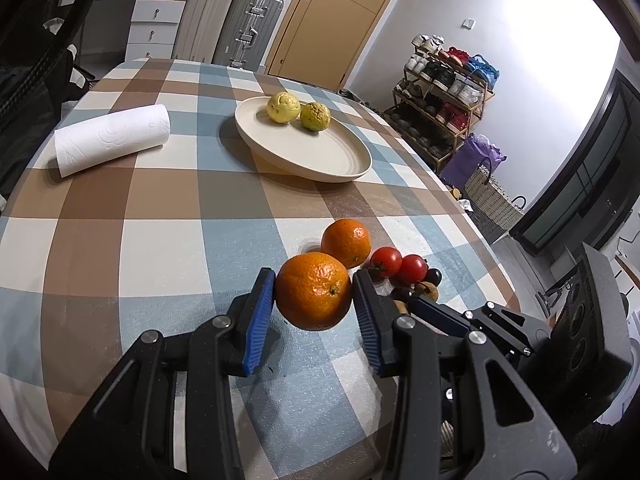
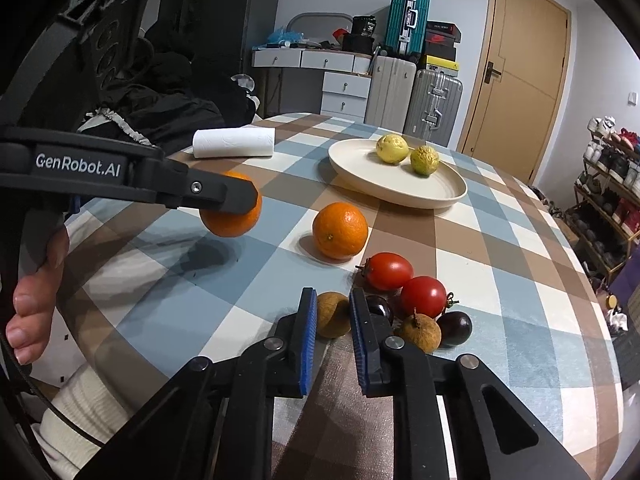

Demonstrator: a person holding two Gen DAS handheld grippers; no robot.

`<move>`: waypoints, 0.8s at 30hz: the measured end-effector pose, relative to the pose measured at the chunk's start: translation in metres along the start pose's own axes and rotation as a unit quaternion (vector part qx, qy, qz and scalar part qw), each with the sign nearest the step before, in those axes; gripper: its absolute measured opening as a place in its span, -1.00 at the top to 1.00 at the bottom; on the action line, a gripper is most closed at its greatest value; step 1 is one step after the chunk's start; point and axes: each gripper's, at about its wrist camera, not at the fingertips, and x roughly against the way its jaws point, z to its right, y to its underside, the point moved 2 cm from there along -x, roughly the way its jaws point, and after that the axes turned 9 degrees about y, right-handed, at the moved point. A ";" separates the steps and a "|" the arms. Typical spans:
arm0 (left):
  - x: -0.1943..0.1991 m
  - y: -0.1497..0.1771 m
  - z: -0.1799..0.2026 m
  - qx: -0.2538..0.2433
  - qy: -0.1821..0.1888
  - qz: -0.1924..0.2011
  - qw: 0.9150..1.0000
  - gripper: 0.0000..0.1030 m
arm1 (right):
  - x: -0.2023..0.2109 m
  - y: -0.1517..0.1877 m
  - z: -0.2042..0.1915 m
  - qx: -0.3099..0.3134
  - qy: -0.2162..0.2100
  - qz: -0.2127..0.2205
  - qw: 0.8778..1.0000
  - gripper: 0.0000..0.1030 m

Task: Organize fruits
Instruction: 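Grasp a small brown fruit with the right tool while the left tool holds the orange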

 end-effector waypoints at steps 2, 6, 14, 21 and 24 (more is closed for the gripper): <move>-0.001 0.001 -0.001 0.001 0.000 -0.001 1.000 0.28 | 0.001 0.000 0.000 -0.001 -0.004 0.000 1.000 0.67; -0.001 0.001 0.000 0.000 0.000 -0.001 1.000 0.28 | 0.000 0.001 0.000 0.000 -0.007 -0.004 1.000 0.67; -0.002 0.001 0.000 0.001 -0.001 -0.002 1.000 0.28 | -0.005 0.000 -0.005 0.022 0.001 -0.009 1.000 0.55; -0.003 0.001 -0.001 0.002 -0.003 0.000 1.000 0.28 | -0.009 -0.002 -0.007 0.031 0.001 -0.011 0.999 0.54; -0.002 -0.001 0.000 -0.002 -0.005 0.003 1.000 0.28 | -0.009 -0.003 -0.005 0.019 -0.019 -0.011 1.000 0.56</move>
